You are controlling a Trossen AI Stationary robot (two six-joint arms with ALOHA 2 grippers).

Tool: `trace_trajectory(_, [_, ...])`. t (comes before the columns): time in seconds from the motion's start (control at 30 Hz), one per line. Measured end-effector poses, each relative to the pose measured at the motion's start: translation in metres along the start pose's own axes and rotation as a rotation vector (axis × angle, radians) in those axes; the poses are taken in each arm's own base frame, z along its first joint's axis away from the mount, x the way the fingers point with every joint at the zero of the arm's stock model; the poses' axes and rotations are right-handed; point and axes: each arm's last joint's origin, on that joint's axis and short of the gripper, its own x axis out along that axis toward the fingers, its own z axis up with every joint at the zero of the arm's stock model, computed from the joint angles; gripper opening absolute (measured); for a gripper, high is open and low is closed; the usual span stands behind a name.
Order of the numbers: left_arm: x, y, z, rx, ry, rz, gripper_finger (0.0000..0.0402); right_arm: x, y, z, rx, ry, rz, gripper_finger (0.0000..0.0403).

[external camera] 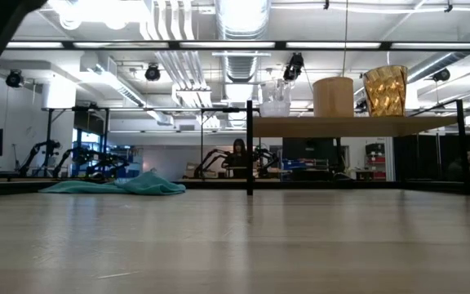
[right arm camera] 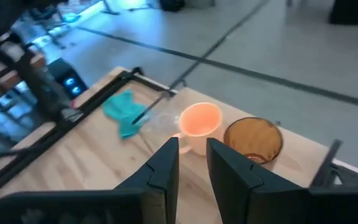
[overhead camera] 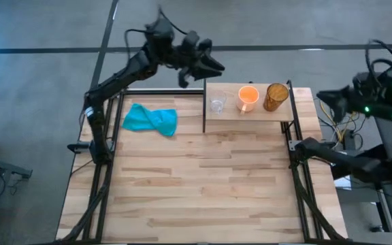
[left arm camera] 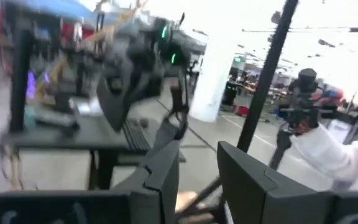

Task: Stack small to large cups/mugs on shelf
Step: Return to Home Position

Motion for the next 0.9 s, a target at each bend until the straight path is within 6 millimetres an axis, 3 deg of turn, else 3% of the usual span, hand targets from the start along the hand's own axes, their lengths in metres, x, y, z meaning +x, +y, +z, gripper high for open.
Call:
trace_trajectory(0.23, [-0.027, -0.062, 0.044, 0.19, -0.113, 0.046, 0.0096, -0.022, 0.006, -0.042, -0.085, -0.047, 0.08, 0.0077])
trace_trajectory(0.37, [-0.043, -0.092, 0.058, 0.255, -0.137, 0.048, 0.0096, -0.033, 0.008, -0.067, -0.133, -0.074, 0.129, 0.0077])
trace_trajectory(0.47, [-0.054, -0.11, 0.061, 0.26, -0.115, 0.147, 0.0096, -0.038, 0.009, -0.082, -0.136, -0.09, 0.166, 0.0077])
trace_trajectory(0.63, [-0.065, -0.128, 0.058, 0.225, -0.059, 0.33, 0.0096, -0.053, 0.012, -0.113, -0.108, -0.14, 0.204, 0.0077])
trace_trajectory(0.9, [-0.069, -0.139, 0.061, 0.232, -0.072, 0.333, 0.0096, -0.075, 0.009, -0.157, -0.073, -0.249, 0.154, 0.0077])
